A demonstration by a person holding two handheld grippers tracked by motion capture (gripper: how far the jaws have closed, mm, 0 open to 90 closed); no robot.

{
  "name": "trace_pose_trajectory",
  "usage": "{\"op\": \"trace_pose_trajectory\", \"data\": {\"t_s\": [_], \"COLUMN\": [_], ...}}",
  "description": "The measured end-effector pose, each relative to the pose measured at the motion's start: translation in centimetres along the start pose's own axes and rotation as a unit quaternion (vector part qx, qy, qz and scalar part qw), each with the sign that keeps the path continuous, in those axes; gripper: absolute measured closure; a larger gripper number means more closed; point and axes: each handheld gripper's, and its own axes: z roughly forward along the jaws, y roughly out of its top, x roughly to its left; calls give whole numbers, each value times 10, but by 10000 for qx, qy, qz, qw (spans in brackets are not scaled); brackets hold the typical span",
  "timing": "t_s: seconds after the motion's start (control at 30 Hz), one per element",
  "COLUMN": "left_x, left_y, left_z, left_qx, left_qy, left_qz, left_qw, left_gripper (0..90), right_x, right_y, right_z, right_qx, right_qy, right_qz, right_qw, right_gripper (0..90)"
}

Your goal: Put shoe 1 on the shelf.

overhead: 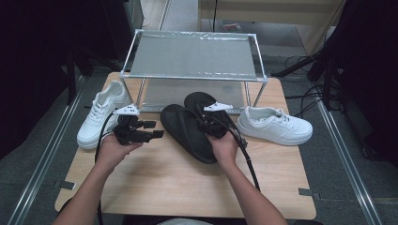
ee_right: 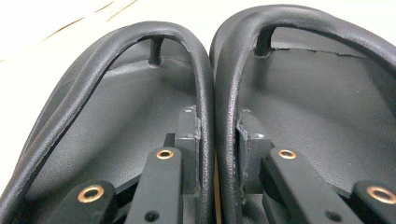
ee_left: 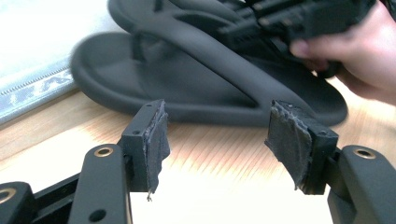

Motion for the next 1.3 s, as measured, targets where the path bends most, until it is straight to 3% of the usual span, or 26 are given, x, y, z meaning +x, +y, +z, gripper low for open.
{"op": "trace_pose_trajectory", "data": {"t_s": [0.1, 0.33, 0.57, 0.77, 0.93, 1.0, 1.17, 1.3], "left_x": [-1, 0, -2, -2, -2, -2, -1, 0], "left_y": [0, 0, 1, 1, 1, 1, 1, 1], "left_z": [0, 2, 4, 5, 5, 5, 6, 5], "left_qx": [19, 40, 83, 108, 95, 91, 85, 18], "left_qy": [50, 8, 55, 8, -27, -39, -81, -132], "left_qz": [52, 51, 117, 129, 102, 96, 59, -12], "left_qw": [10000, 10000, 9999, 9999, 9999, 9999, 9999, 9999], "left_gripper": [382, 383, 383, 383, 383, 384, 384, 384], "right_x": [-9, -26, -41, -45, -46, -45, -46, -47], "right_y": [8, 19, 30, 37, 37, 38, 38, 38], "right_z": [13, 41, 55, 66, 72, 71, 65, 57], "right_qx": [-35, -53, -240, -225, -149, -165, -185, -234], "right_qy": [0, -343, -610, -940, -869, -818, -710, -693], "right_qz": [175, 332, 729, 693, 805, 816, 861, 743], "right_qw": [9998, 9988, 9952, 9929, 9928, 9932, 9936, 9946], "right_gripper": [755, 755, 755, 751, 695, 633, 608, 588]}}
